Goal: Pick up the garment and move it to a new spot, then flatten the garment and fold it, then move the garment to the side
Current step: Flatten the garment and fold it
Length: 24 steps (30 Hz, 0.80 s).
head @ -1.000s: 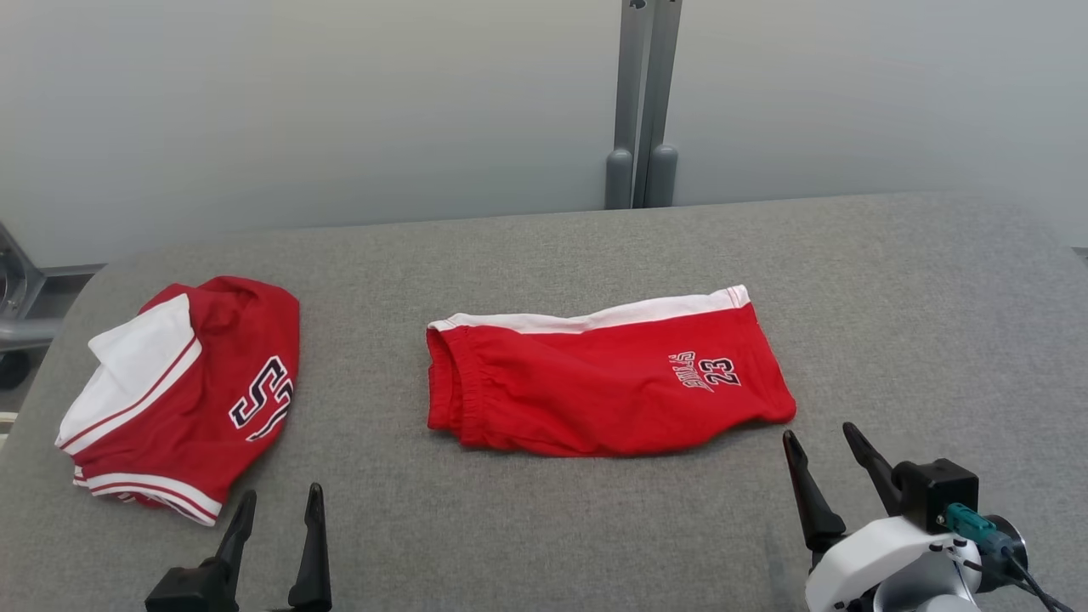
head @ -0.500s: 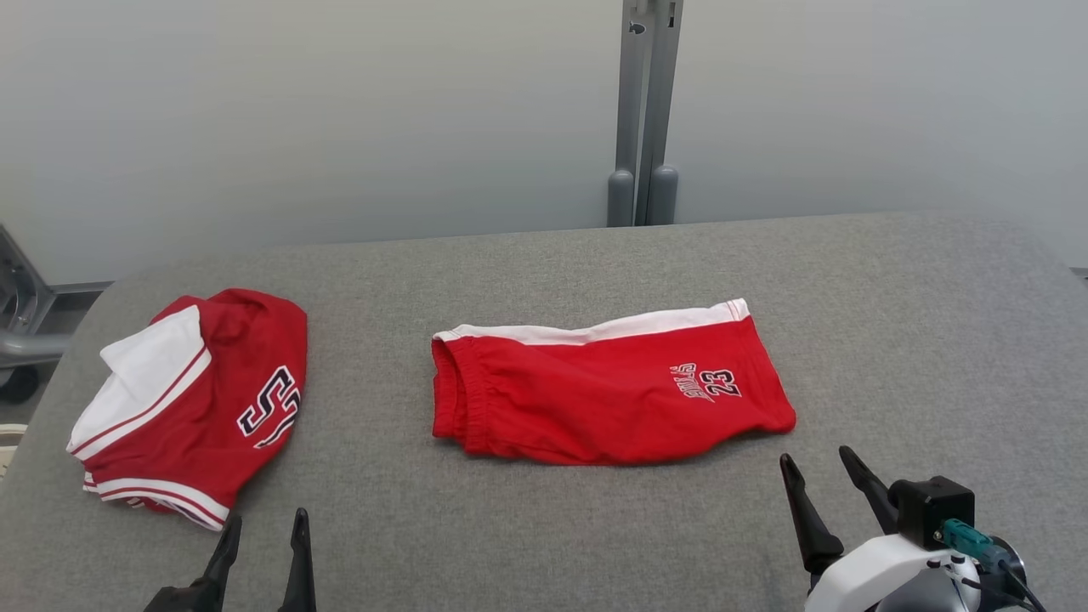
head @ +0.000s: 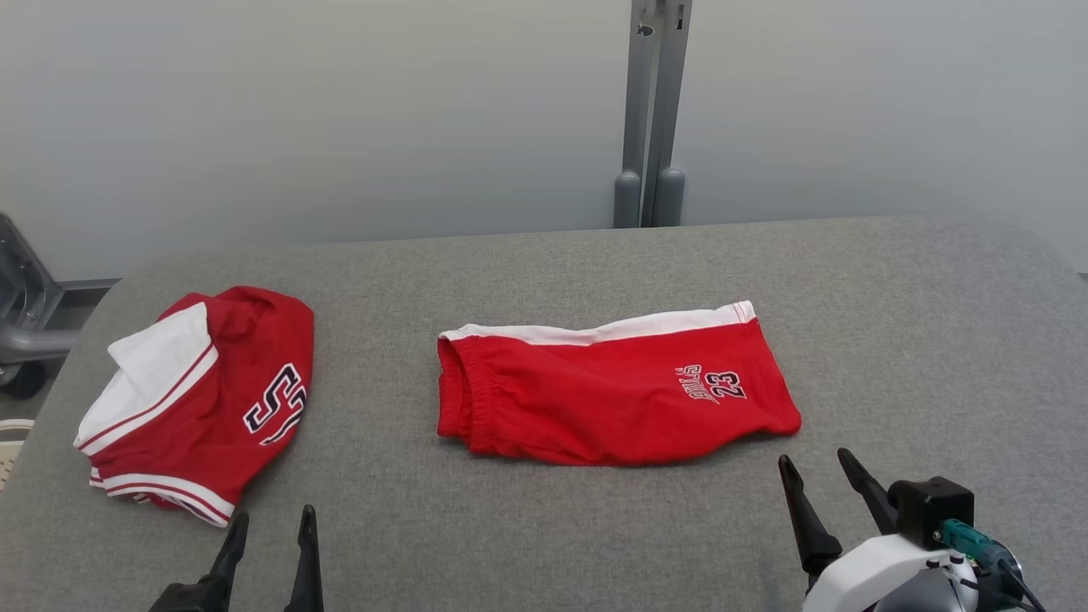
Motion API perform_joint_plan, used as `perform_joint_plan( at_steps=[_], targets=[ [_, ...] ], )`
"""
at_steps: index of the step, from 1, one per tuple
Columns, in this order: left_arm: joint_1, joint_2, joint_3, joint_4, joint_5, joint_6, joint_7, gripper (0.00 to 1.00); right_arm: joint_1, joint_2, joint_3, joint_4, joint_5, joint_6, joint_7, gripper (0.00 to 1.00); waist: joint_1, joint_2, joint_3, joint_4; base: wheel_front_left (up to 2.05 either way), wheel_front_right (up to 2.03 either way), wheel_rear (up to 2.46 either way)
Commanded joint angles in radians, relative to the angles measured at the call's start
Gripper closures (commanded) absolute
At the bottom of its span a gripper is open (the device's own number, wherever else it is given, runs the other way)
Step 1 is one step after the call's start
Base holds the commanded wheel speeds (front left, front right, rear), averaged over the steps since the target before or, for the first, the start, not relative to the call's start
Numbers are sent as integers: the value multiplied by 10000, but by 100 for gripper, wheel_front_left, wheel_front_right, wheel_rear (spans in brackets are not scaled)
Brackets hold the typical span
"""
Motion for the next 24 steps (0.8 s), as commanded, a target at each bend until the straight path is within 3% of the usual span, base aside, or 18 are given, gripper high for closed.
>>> perform_joint_plan(
  at_steps=[1, 7, 12, 19, 24],
  targets=[
    [155, 90, -13, -61, -34, 65, 39, 0, -34, -9, 19, 17, 53, -14, 16, 0, 0, -1, 4, 12, 0, 0, 0],
    [184, 120, -69, -199, -64, 112, 117, 0, -247, 0, -3, 52, 24, -14, 155, 0, 0, -1, 52, 41, 0, 0, 0],
    [165, 136, -112, -327, -61, 165, 180, 0, -785, 3, -562, 209, -11, -14, 922, 0, 0, -1, 188, 50, 0, 0, 0],
    [-23, 241, -222, -591, -18, 138, 334, 0, -2794, -319, -1540, 974, -340, -13, 4305, 0, 0, -1, 594, 222, 0, 0, 0],
    [-337, 219, -432, -805, -10, 12, 574, 0, -4199, -391, -2829, 1766, -1027, -8, 6342, 0, 0, -1, 997, 688, 0, 0, 0]
  ],
)
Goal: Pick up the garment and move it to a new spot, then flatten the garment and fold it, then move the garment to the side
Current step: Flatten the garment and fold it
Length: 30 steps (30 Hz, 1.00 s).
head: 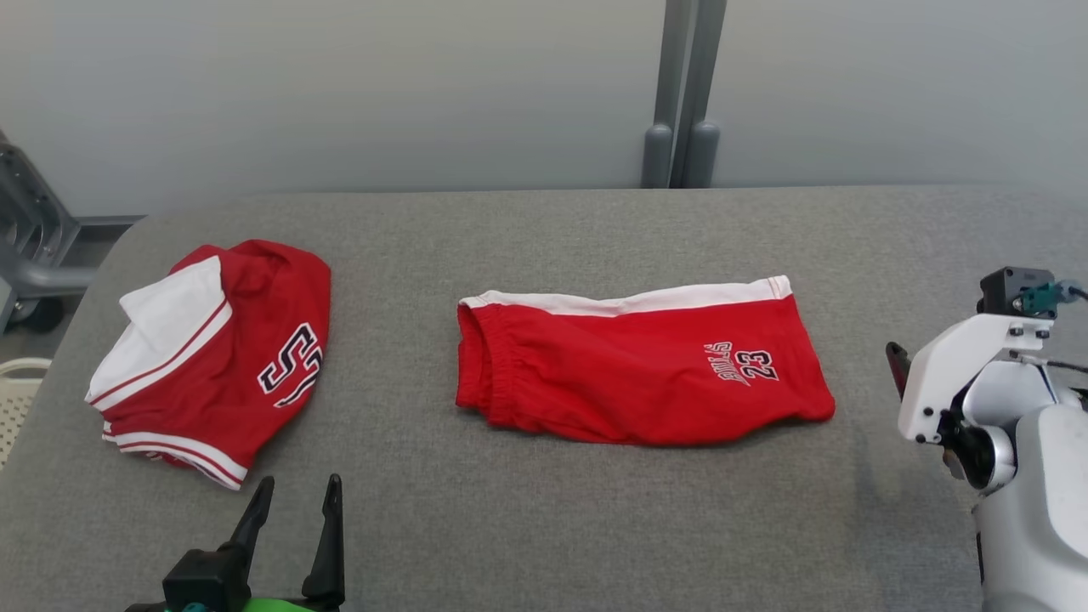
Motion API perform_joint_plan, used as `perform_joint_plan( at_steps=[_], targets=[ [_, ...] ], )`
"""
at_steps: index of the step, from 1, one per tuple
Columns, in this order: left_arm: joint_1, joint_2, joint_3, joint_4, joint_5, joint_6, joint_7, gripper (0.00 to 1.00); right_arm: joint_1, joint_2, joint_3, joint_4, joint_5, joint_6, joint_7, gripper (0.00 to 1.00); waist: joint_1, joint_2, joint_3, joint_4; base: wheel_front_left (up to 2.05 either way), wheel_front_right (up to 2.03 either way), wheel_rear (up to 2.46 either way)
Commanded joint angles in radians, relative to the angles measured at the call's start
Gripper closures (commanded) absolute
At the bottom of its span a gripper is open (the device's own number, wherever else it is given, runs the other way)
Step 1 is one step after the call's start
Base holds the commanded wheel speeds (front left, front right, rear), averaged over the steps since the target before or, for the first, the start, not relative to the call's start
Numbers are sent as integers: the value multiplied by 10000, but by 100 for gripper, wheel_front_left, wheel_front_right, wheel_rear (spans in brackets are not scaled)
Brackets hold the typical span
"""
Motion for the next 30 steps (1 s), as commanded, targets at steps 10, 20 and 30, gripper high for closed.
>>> perform_joint_plan(
  at_steps=[10, 20, 30],
  targets=[
    [-826, 83, -283, -547, 217, -127, 28, 0, -1966, -219, -686, 1181, -662, 0, 1986, 0, 0, 0, 1658, 1041, 0, 0, 0],
    [-1566, -126, -510, -339, 165, -270, -185, 0, -2917, -549, -956, 2144, -650, 0, 1980, 0, 0, 0, 2721, 1615, 0, 0, 0],
    [-1903, -250, -686, 245, 65, -424, -382, 0, -3163, -460, -1007, 3082, -606, 1, 2309, 0, 0, 0, 2996, 1828, 0, 0, 0]
  ],
)
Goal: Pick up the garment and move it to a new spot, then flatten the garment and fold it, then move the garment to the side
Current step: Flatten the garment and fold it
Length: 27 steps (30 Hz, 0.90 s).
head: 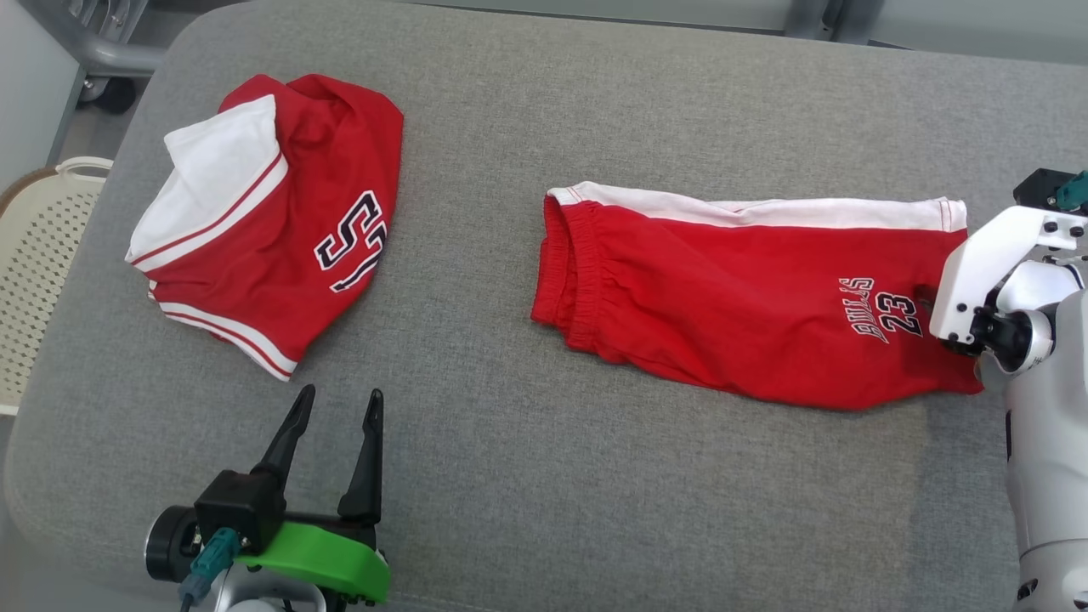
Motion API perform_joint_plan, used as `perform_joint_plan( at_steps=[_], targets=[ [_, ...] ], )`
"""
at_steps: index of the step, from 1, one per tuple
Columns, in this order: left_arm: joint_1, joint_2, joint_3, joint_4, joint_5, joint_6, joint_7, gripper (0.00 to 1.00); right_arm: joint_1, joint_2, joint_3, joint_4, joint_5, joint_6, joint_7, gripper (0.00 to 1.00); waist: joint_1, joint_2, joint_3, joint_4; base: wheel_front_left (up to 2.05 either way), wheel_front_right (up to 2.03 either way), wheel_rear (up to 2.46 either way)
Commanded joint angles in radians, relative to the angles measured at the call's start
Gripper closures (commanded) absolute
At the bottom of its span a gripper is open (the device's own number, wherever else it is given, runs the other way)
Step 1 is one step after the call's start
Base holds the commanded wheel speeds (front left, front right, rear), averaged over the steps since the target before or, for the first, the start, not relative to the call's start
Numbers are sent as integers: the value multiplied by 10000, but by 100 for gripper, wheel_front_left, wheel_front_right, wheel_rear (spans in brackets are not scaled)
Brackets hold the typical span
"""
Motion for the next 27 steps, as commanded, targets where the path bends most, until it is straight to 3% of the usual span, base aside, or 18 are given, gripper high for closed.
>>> perform_joint_plan(
  at_steps=[1, 3, 5, 6, 7, 8, 9, 15, 27],
  targets=[
    [-181, -6, 11, 62, -60, -30, -67, 0, 1, 158, 17, 246, 196, 5, 118, 0, 0, 0, 64, 73, 0, 0, 0],
    [-197, -4, 16, 87, -67, -33, -93, 0, -29, 253, 26, 327, 274, 5, 167, 0, 0, 0, 69, 85, 0, 0, 0],
    [-234, 0, -1, 139, -62, -45, -127, 0, -49, 375, 69, 495, 397, 8, 303, 18, 0, 0, 58, 115, 0, 0, 0],
    [-244, -3, -6, 165, -71, -49, -148, 0, -57, 413, 92, 540, 436, 12, 330, 56, 0, 0, 48, 130, 0, 0, 0],
    [-250, -7, -19, 186, -77, -51, -157, 0, -74, 425, 116, 580, 458, 17, 345, 82, 0, 0, 43, 146, 0, 0, 0],
    [-257, -8, -25, 211, -85, -54, -158, 0, -94, 427, 155, 606, 475, 17, 313, 96, 0, 0, 42, 157, 0, 0, 0],
    [-262, -12, -35, 235, -96, -58, -172, 0, -115, 414, 178, 608, 489, 17, 225, 100, 0, 0, 38, 164, 0, 0, 0],
    [-201, 56, -49, 439, -168, -62, -244, 0, -61, -223, 229, 611, 38, -8, -364, 100, 0, 0, -233, 161, 0, 0, 0],
    [141, 89, -85, 586, -254, -12, -319, 0, 516, -1448, 74, 6, -939, -6, -527, 100, 0, 0, -928, 58, 0, 0, 0]
  ],
)
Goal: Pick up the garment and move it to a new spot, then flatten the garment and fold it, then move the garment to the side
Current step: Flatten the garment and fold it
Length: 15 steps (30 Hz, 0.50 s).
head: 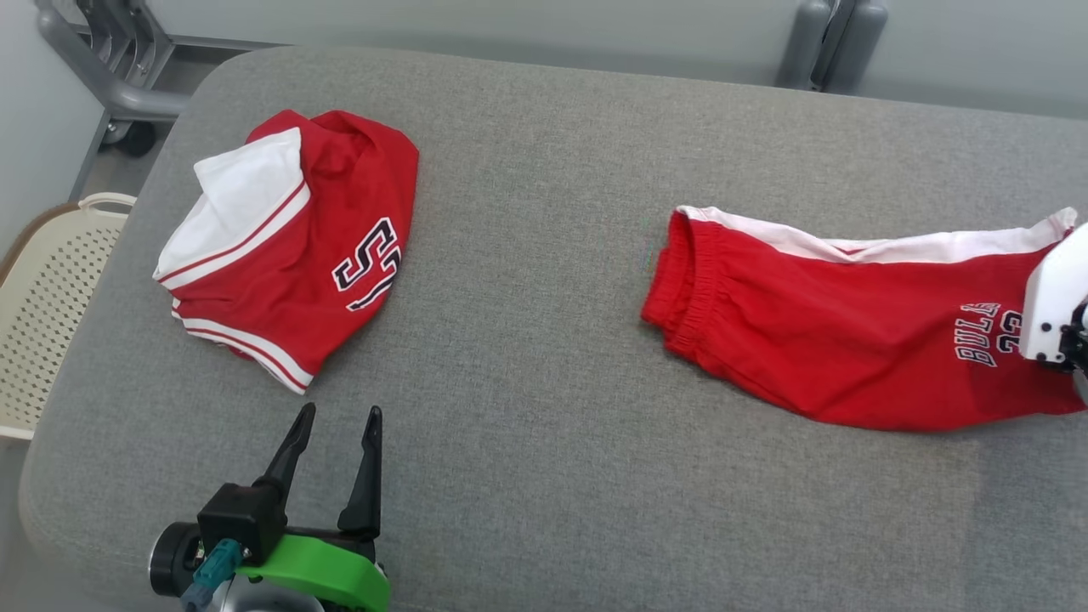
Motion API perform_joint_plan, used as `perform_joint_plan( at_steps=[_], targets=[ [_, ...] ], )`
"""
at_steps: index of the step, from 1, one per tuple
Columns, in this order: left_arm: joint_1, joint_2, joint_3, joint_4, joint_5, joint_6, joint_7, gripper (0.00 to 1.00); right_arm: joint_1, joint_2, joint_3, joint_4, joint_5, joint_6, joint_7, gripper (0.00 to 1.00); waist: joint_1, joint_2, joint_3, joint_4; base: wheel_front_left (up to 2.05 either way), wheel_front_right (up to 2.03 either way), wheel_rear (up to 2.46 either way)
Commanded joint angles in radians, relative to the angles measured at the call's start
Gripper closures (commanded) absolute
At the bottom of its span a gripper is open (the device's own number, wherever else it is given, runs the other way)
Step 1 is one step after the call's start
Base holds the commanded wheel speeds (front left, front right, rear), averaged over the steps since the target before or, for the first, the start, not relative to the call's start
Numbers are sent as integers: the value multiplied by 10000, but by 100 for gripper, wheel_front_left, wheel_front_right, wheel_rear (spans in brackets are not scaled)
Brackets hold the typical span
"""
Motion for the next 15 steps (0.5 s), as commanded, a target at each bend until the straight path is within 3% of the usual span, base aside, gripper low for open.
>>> perform_joint_plan(
  at_steps=[1, 6, 15],
  targets=[
    [142, 69, -16, 35, -61, 22, -36, 0, 207, -119, -90, -173, -179, -18, 57, 100, 0, 0, -170, -20, 0, 0, 0],
    [228, 94, -41, 82, -130, 48, -35, 0, 167, 20, 63, -454, -30, -16, 149, 100, 0, 0, -396, -15, 0, 0, 0],
    [185, 88, -124, 173, -195, -3, -66, 0, -305, 939, 1832, -896, 921, -16, 409, 100, 0, 0, -536, 206, 0, 0, 0]
  ],
)
